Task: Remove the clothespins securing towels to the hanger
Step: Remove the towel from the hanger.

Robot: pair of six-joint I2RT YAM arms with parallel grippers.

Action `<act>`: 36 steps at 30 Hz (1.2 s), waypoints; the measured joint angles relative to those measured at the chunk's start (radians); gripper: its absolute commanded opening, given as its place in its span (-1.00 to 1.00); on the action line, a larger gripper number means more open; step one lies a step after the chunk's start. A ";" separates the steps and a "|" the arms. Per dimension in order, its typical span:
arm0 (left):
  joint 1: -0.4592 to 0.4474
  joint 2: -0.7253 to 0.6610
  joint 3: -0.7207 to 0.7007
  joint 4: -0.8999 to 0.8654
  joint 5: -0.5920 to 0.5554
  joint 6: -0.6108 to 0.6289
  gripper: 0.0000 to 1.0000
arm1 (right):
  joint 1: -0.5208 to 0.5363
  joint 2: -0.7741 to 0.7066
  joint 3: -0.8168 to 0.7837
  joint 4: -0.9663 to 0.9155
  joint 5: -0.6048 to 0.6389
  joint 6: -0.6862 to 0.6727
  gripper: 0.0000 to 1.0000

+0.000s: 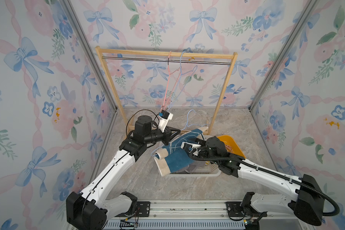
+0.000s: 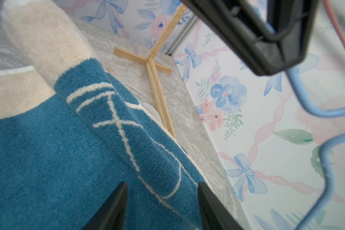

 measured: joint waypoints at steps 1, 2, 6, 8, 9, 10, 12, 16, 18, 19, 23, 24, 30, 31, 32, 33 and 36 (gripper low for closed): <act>0.000 0.000 0.000 0.000 0.002 0.000 -1.00 | -0.006 0.005 0.002 0.006 -0.004 0.000 0.16; 0.000 0.000 0.000 0.000 0.002 0.000 -1.00 | -0.011 0.011 0.003 0.010 -0.005 0.000 0.14; 0.000 -0.002 0.000 0.000 0.002 0.000 -1.00 | -0.023 0.035 0.006 0.023 -0.020 0.000 0.08; 0.000 -0.002 0.000 0.000 0.002 0.000 -1.00 | -0.025 0.043 0.006 0.024 -0.027 0.000 0.07; 0.000 -0.002 0.000 0.000 0.002 0.000 -1.00 | -0.026 0.046 0.006 0.025 -0.029 0.001 0.07; 0.000 -0.002 0.000 0.000 0.002 0.000 -1.00 | -0.026 0.048 0.006 0.027 -0.031 0.000 0.06; 0.000 -0.002 0.000 0.000 0.002 0.000 -1.00 | -0.026 0.052 0.007 0.032 -0.034 0.001 0.07; 0.000 -0.002 0.000 0.000 0.003 0.000 -1.00 | -0.026 0.060 0.007 0.048 -0.038 0.004 0.06; 0.000 -0.002 0.000 0.000 0.006 0.000 -1.00 | -0.028 0.067 0.007 0.061 -0.041 0.004 0.06; 0.000 -0.002 0.000 0.000 0.006 0.000 -1.00 | -0.028 0.072 0.008 0.064 -0.041 0.004 0.05; 0.000 -0.002 0.000 0.000 0.008 0.000 -1.00 | -0.032 0.089 0.009 0.067 -0.042 0.003 0.03; 0.000 -0.002 0.000 0.000 0.010 0.000 -1.00 | -0.032 0.093 0.011 0.066 -0.042 0.003 0.03; 0.000 -0.002 0.000 0.000 0.015 0.000 -1.00 | -0.032 0.105 0.024 0.066 -0.042 -0.004 -0.11; 0.000 -0.002 0.000 0.000 0.017 0.000 -1.00 | -0.031 0.105 0.025 0.066 -0.042 -0.005 -0.14; 0.000 -0.002 0.000 0.000 0.018 0.000 -1.00 | -0.031 0.106 0.027 0.065 -0.041 -0.006 -0.20; 0.000 -0.002 0.000 0.000 0.018 0.000 -1.00 | -0.031 0.107 0.031 0.063 -0.041 -0.005 -0.25; 0.000 -0.002 0.000 0.000 0.018 0.000 -1.00 | -0.031 0.109 0.042 0.059 -0.041 -0.003 -0.36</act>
